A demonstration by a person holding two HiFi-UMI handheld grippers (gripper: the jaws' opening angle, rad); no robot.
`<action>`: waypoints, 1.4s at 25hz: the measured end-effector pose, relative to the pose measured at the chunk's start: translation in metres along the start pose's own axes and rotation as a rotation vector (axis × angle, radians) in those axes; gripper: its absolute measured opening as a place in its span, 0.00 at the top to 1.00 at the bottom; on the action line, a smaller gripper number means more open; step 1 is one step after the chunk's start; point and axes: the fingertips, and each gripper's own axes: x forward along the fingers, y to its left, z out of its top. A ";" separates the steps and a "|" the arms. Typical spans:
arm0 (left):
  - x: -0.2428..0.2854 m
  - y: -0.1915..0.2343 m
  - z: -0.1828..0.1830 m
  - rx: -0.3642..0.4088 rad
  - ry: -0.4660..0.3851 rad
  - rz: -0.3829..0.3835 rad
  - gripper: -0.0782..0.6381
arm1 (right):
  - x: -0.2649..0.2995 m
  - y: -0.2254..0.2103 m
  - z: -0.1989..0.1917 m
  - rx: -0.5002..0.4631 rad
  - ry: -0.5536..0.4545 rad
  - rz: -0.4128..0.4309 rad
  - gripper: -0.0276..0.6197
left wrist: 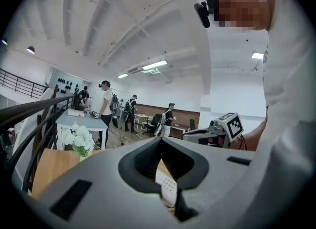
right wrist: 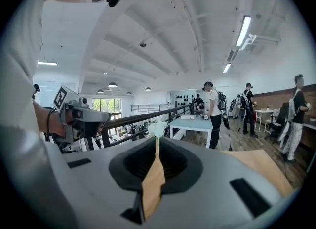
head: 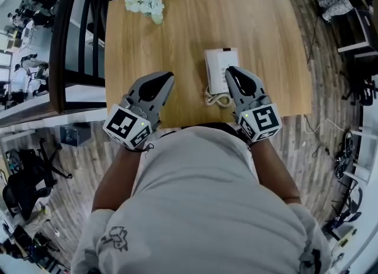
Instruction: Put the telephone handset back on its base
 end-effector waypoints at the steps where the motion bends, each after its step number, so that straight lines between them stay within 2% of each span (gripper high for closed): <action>1: -0.002 -0.003 0.004 0.004 -0.009 0.000 0.88 | -0.004 0.003 0.007 -0.014 -0.015 0.001 0.92; 5: -0.012 -0.015 0.015 0.011 -0.043 -0.002 0.88 | -0.016 0.014 0.026 -0.054 -0.060 0.020 0.95; 8: -0.017 -0.022 0.022 0.013 -0.063 -0.004 0.88 | -0.023 0.017 0.031 -0.048 -0.069 0.041 0.95; 14: -0.012 -0.036 0.023 0.019 -0.050 -0.014 0.88 | -0.040 0.012 0.032 -0.036 -0.064 0.062 0.95; 23: -0.011 -0.056 0.028 0.024 -0.064 0.023 0.88 | -0.066 0.002 0.037 -0.037 -0.079 0.117 0.95; 29: 0.013 -0.090 0.029 0.026 -0.063 0.053 0.88 | -0.096 -0.021 0.033 -0.023 -0.080 0.157 0.95; 35: 0.036 -0.144 0.025 0.033 -0.063 0.072 0.88 | -0.147 -0.042 0.023 -0.015 -0.087 0.196 0.95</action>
